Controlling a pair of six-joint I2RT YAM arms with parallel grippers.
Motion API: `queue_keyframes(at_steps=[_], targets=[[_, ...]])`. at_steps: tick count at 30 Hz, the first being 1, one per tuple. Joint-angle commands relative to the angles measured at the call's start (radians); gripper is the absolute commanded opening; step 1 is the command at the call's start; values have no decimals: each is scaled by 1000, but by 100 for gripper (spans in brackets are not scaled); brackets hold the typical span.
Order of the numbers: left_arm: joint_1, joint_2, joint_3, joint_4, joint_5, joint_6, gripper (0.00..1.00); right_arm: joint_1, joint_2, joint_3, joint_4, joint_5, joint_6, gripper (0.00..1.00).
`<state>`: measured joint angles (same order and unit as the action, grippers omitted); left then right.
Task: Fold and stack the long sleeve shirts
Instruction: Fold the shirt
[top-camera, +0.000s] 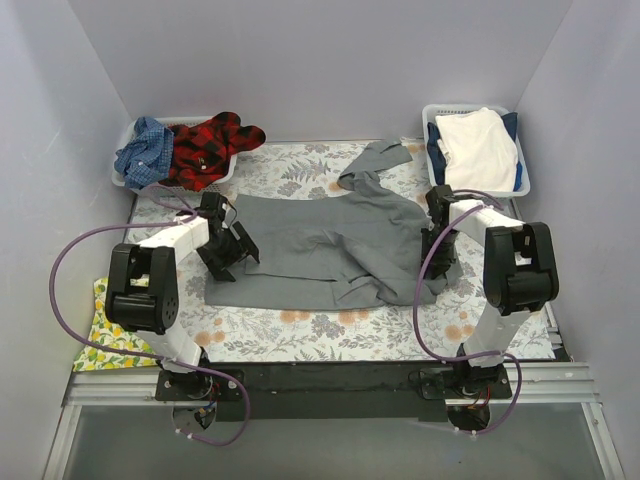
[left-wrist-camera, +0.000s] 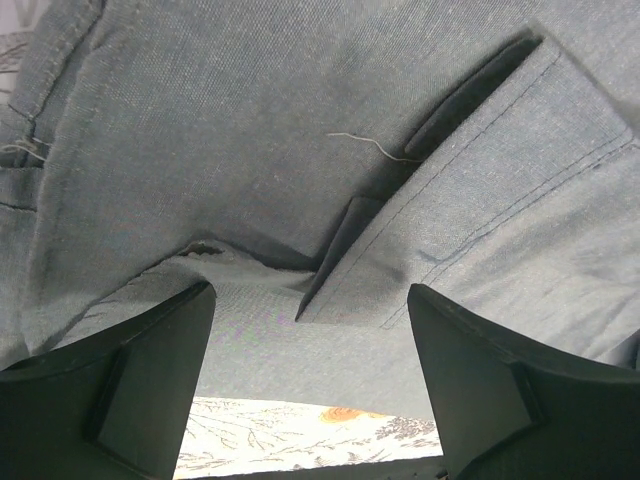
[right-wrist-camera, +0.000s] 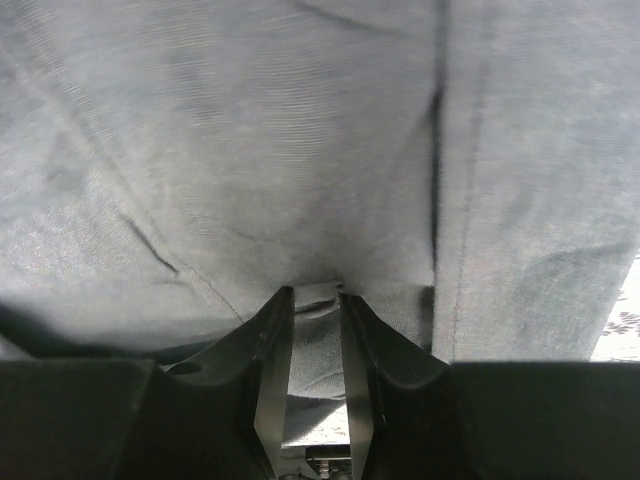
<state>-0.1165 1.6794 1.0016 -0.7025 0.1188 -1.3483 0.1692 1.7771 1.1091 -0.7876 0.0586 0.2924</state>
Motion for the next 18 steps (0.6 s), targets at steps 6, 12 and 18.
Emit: queue_keyframes(at_steps=[6, 12, 18], targets=[[44, 23, -123, -71, -142, 47, 80, -100, 24, 95, -19, 161, -16, 33], [48, -21, -41, -101, -131, 57, 80, -88, -126, 129, -27, 75, -71, 34], [47, -72, 104, -130, -85, 93, 80, -77, -266, 57, -12, -254, -140, 45]])
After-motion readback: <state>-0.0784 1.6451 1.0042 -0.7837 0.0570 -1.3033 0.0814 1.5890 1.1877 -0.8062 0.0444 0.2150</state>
